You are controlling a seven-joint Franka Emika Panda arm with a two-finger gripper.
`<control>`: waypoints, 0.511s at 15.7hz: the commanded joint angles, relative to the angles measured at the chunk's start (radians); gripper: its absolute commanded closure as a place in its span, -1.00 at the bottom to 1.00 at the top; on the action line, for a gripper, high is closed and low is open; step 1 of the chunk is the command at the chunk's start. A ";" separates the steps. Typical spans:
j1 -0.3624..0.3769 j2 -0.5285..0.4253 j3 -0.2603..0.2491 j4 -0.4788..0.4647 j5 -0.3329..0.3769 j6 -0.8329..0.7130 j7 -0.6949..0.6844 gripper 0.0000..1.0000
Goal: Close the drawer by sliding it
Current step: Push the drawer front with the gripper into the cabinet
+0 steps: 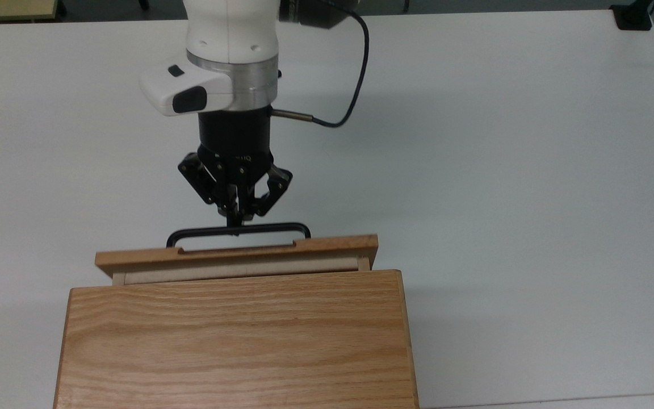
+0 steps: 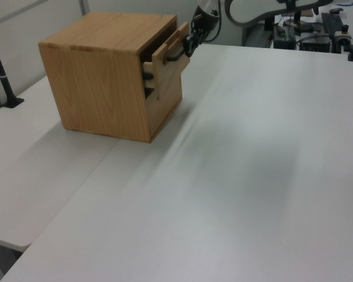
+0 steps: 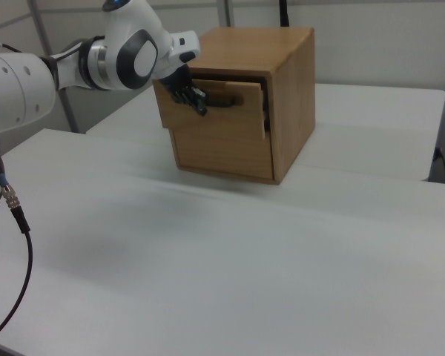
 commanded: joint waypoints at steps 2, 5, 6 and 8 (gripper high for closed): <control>0.063 0.058 -0.067 0.040 0.014 0.129 0.089 0.86; 0.069 0.067 -0.076 0.040 0.014 0.194 0.120 0.86; 0.069 0.069 -0.079 0.040 0.014 0.217 0.125 0.86; 0.067 0.069 -0.080 0.040 0.014 0.248 0.126 0.86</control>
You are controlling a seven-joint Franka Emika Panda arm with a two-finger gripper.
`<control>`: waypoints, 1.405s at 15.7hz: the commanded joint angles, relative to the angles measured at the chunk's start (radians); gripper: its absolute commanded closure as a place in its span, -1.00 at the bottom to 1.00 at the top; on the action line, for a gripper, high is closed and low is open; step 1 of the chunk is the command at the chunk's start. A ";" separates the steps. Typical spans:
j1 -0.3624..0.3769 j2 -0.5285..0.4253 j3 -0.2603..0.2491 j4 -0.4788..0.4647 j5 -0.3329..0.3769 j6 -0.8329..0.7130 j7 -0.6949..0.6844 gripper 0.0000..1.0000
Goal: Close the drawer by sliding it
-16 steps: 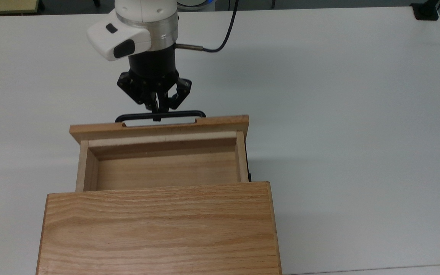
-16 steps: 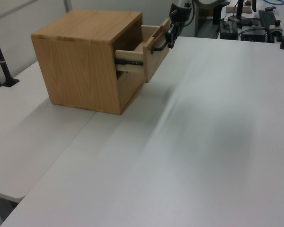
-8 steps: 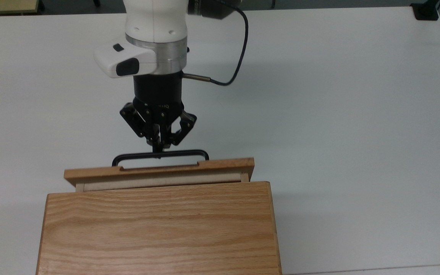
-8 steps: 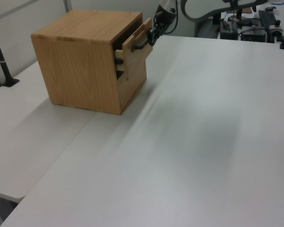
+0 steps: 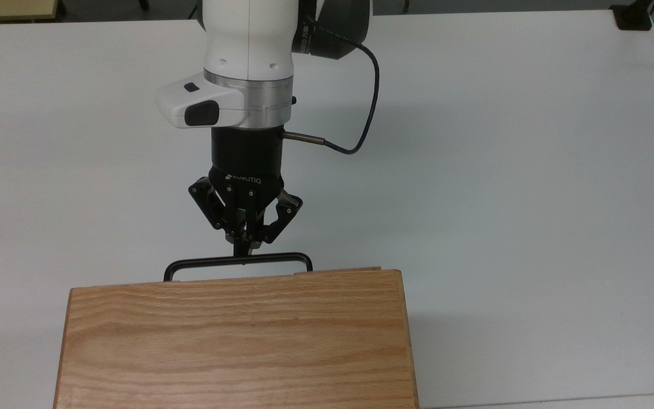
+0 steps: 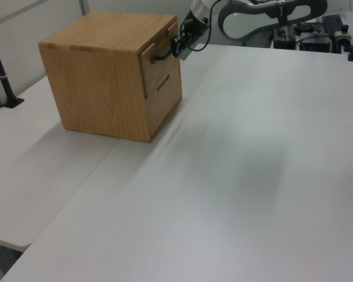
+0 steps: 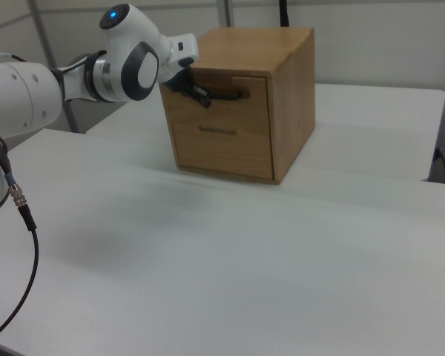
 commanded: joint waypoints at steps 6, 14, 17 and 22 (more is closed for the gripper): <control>0.021 -0.010 -0.041 0.016 0.005 0.053 0.007 0.80; -0.009 -0.330 -0.024 -0.214 0.022 -0.531 -0.179 0.43; -0.009 -0.412 -0.014 -0.286 0.013 -0.598 -0.192 -0.92; -0.012 -0.478 -0.014 -0.317 0.006 -0.710 -0.194 -1.00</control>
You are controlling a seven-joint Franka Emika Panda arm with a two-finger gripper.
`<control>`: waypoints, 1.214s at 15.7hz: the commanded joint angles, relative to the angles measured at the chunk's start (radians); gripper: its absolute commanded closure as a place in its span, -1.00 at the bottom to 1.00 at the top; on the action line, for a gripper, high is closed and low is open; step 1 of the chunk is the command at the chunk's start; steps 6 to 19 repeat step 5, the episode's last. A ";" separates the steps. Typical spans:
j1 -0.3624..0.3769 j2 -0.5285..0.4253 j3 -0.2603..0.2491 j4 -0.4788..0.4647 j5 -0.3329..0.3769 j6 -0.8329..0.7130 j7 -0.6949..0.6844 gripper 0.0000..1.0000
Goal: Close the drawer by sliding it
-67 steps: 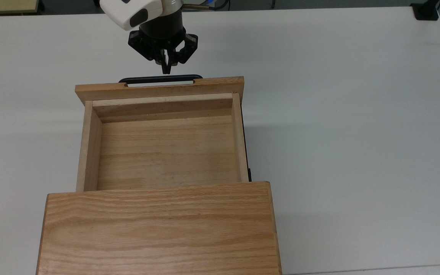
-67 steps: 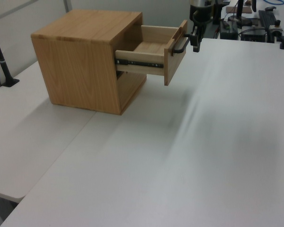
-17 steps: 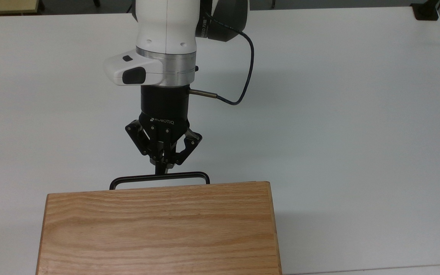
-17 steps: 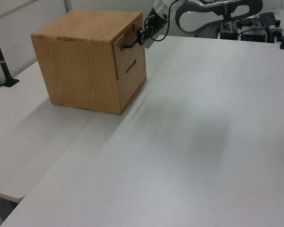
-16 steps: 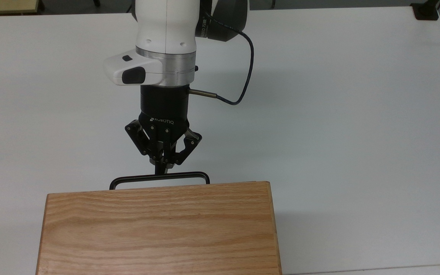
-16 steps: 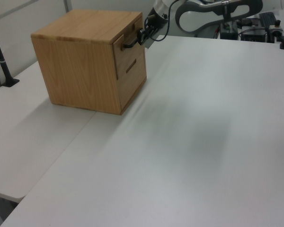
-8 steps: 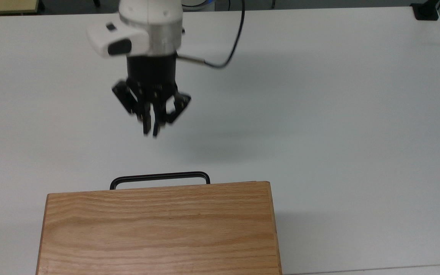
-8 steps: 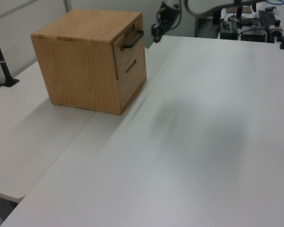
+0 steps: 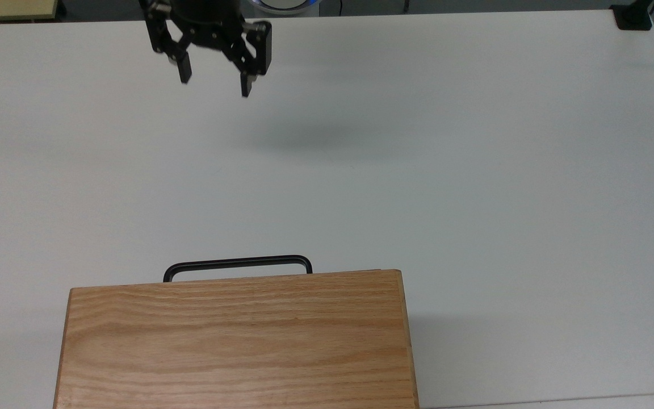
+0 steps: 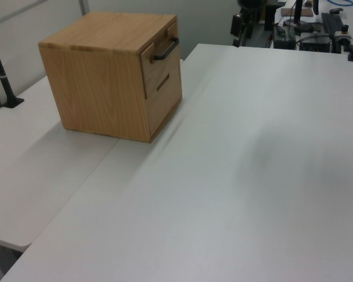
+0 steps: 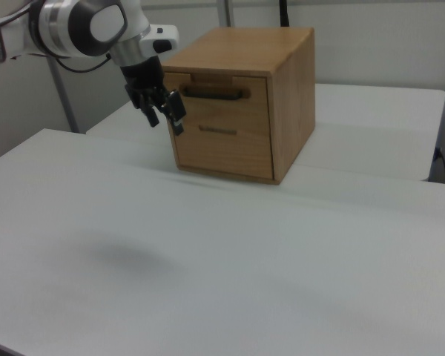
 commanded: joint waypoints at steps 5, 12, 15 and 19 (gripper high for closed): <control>-0.016 -0.067 0.002 -0.056 0.005 -0.081 -0.019 -1.00; -0.016 -0.067 0.002 -0.056 0.005 -0.081 -0.019 -1.00; -0.016 -0.067 0.002 -0.056 0.005 -0.081 -0.019 -1.00; -0.016 -0.067 0.002 -0.056 0.005 -0.081 -0.019 -1.00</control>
